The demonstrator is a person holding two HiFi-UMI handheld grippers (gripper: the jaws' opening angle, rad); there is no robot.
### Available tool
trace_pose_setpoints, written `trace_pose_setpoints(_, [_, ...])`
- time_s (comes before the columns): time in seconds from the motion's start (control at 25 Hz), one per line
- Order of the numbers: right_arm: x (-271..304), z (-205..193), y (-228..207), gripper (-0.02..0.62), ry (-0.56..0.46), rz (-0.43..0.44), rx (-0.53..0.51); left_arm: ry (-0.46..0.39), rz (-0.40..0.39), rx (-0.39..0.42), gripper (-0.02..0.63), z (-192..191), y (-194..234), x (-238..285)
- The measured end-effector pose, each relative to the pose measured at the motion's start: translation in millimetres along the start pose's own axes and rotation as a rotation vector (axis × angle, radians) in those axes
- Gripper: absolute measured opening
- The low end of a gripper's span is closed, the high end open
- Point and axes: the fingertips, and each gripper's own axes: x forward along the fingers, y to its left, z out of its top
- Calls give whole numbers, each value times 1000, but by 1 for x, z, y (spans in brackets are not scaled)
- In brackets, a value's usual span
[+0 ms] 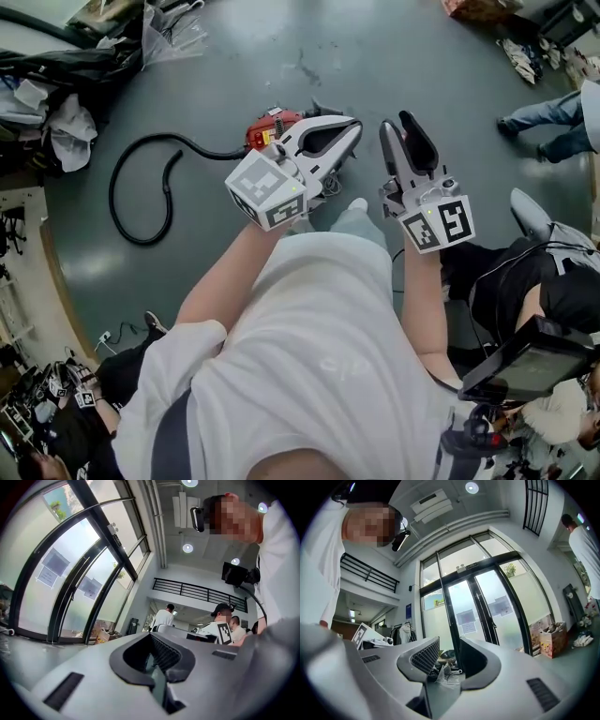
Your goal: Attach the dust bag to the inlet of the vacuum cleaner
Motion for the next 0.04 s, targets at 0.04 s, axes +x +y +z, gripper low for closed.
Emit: trace_pose_setpoints(0.04, [12, -12, 26, 146, -12, 5, 51, 41, 28, 7, 6, 2, 7, -28])
